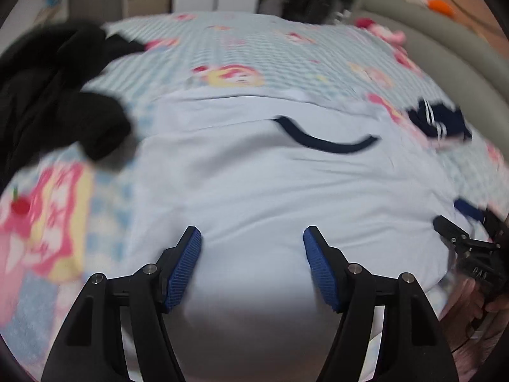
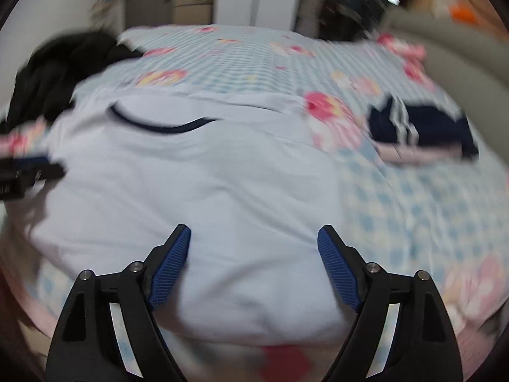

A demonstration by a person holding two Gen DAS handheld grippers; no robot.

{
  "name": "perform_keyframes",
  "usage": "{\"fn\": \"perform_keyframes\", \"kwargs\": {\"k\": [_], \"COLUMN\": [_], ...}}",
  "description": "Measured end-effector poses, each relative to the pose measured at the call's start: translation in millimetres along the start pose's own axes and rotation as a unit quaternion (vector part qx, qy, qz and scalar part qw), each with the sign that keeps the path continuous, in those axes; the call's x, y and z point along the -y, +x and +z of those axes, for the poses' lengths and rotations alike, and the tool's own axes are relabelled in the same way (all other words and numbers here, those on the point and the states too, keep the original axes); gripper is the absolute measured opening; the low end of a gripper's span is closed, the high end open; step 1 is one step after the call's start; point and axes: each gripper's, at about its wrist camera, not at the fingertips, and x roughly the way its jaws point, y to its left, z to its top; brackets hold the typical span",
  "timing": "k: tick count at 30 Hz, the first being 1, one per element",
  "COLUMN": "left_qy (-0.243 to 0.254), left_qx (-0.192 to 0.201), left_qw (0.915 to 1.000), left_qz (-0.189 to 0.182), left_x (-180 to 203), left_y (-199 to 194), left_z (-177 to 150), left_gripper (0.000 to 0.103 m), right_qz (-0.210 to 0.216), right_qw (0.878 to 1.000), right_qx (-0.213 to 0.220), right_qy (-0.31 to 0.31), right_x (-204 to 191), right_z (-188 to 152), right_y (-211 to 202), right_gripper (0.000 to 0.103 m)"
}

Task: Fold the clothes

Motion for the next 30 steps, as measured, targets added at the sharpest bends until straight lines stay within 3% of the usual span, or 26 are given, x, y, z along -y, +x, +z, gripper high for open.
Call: {"fn": "perform_keyframes", "kwargs": {"k": [3,6,9,14,17,18,19,22,24,28,30], "left_qy": [-0.029,-0.003,-0.001,0.024,0.018,0.018,0.029,0.075,0.049,-0.021,-0.050], "left_qx": [0.007,0.026,0.025,0.036,0.045,0.047,0.039,-0.003,-0.011,0.031,0.050], "left_qw": [0.9988,0.9989,0.9982,0.9968,0.9943,0.9929,0.9936,0.9970,0.9986,0.9989,0.9970], "left_qz": [-0.038,-0.038,-0.054,-0.068,-0.095,-0.108,-0.102,-0.017,-0.018,-0.027,-0.031], "left_x": [-14.3,-14.8,-20.9,-9.8,0.7,5.7,13.0,30.7,19.7,-18.3,-35.9], "left_y": [-12.7,-23.6,-22.9,-12.9,-7.6,-6.8,-2.6,20.5,25.3,0.7,-11.4], "left_z": [7.6,25.7,44.8,45.9,33.2,26.7,20.6,6.2,4.2,15.7,22.8], "left_gripper": [0.069,0.069,0.069,0.069,0.069,0.069,0.069,0.070,0.070,0.069,0.069], "right_qz": [0.044,0.110,0.125,0.108,0.087,0.062,0.030,-0.022,-0.029,-0.032,-0.010], "right_qw": [0.997,0.985,0.981,0.990,0.995,0.998,0.999,0.997,0.999,0.999,0.998], "right_qx": [-0.002,0.016,0.008,-0.009,-0.023,-0.019,-0.011,-0.011,-0.019,-0.034,-0.029], "right_qy": [0.067,0.130,0.148,0.089,0.041,0.010,-0.025,-0.068,-0.037,0.028,0.053], "right_x": [31.4,58.9,74.2,57.7,30.6,17.9,5.0,-7.9,9.3,47.9,61.9], "right_z": [5.3,18.5,38.5,55.4,44.9,37.9,31.5,22.0,21.3,16.0,15.2], "right_y": [-8.4,-20.2,-15.4,5.9,26.8,32.0,34.5,39.0,37.1,31.5,24.0], "right_gripper": [0.086,0.087,0.087,0.087,0.087,0.086,0.087,0.087,0.087,0.091,0.090]}}
